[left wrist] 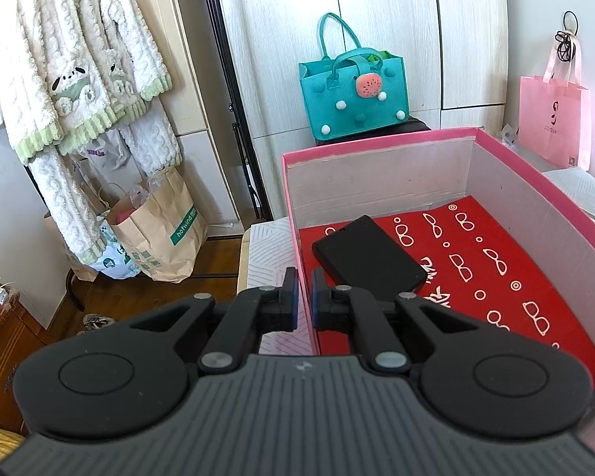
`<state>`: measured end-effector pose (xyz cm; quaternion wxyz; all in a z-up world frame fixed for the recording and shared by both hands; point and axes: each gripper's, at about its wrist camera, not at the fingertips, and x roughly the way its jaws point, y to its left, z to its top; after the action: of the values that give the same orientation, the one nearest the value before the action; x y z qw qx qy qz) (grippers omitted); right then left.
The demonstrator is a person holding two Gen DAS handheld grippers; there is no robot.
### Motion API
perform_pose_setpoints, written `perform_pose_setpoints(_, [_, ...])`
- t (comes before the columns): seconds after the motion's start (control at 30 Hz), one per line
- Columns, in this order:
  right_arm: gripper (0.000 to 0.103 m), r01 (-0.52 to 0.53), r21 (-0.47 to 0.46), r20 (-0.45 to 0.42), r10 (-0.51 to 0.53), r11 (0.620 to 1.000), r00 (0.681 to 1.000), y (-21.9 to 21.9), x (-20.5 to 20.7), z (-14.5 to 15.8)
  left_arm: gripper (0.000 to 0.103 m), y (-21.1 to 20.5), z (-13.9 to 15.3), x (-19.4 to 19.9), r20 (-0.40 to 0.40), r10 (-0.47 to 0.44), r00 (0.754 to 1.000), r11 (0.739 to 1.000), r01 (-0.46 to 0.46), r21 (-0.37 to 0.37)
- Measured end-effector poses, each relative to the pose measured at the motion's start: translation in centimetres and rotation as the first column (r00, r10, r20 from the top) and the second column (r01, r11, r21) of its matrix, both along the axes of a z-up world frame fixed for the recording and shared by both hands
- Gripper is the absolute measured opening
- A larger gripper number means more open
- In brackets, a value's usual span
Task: Organize rigid objects
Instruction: 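Grasp the grey pocket wifi router with the right gripper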
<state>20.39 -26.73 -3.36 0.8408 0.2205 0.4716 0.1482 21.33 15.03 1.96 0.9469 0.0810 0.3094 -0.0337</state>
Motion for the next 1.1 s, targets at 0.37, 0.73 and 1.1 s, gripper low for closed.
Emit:
perform_pose_setpoints(0.37, [0.085, -0.045, -0.233, 0.091, 0.067, 0.972, 0.994, 3.4, 0.5, -0.3, 0.006, 0.0, 0.0, 0.0, 0.002, 0.001, 1.0, 1.0, -0.001, 0.012])
perform_pose_setpoints(0.73, [0.072, -0.218, -0.401, 0.144, 0.296, 0.89, 0.944, 4.4, -2.5, 0.6, 0.006, -0.1, -0.1, 0.0, 0.002, -0.002, 1.0, 1.0, 0.002, 0.021])
perform_pose_setpoints(1.1, [0.068, -0.17, -0.355, 0.136, 0.231, 0.919, 0.964, 5.3, -1.0, -0.1, 0.006, -0.3, -0.2, 0.1, -0.003, -0.003, 1.0, 1.0, 0.003, 0.031])
